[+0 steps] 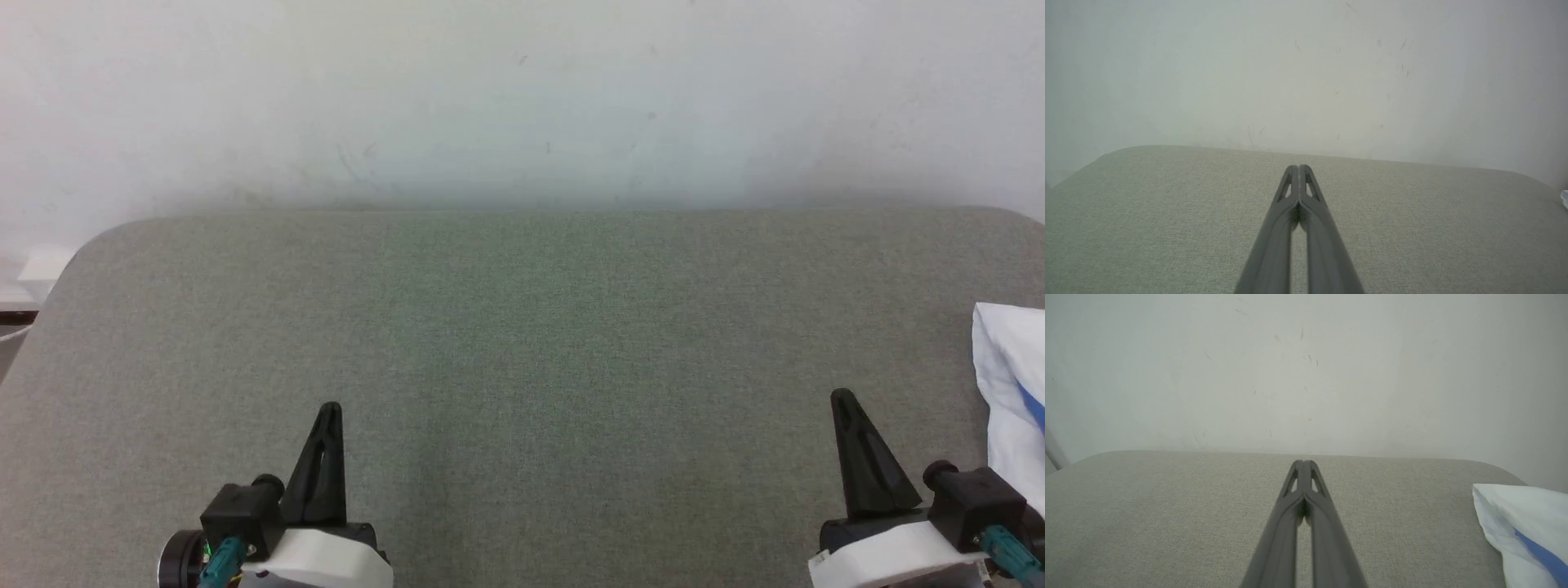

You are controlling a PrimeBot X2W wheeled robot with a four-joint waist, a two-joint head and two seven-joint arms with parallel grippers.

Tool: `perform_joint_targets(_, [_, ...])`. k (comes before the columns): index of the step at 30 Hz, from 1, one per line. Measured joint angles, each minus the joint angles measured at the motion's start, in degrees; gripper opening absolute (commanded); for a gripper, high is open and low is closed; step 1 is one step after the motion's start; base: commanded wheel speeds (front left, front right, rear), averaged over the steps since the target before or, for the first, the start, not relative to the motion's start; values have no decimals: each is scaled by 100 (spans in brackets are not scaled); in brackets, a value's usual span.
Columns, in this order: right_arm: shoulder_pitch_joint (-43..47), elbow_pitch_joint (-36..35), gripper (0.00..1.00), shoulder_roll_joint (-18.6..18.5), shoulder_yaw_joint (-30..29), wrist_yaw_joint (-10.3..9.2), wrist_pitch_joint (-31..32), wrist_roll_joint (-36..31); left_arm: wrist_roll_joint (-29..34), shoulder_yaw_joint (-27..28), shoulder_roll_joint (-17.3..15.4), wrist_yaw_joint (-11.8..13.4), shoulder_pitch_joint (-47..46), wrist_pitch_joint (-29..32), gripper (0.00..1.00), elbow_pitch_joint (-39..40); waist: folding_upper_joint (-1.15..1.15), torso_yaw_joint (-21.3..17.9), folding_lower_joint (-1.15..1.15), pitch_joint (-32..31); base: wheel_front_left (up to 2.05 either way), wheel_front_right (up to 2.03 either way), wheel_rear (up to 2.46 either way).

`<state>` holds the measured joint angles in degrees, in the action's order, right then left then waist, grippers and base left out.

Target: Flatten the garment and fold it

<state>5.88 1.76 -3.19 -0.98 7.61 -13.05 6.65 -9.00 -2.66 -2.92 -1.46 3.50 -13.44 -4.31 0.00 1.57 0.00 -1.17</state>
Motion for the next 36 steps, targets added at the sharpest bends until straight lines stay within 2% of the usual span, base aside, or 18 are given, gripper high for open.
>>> perform_joint_targets(36, [-132,-37,0,1,29,0,404,-167,258,65,0,18,-42,416,0,123,0,-50,0,37,0,0,0])
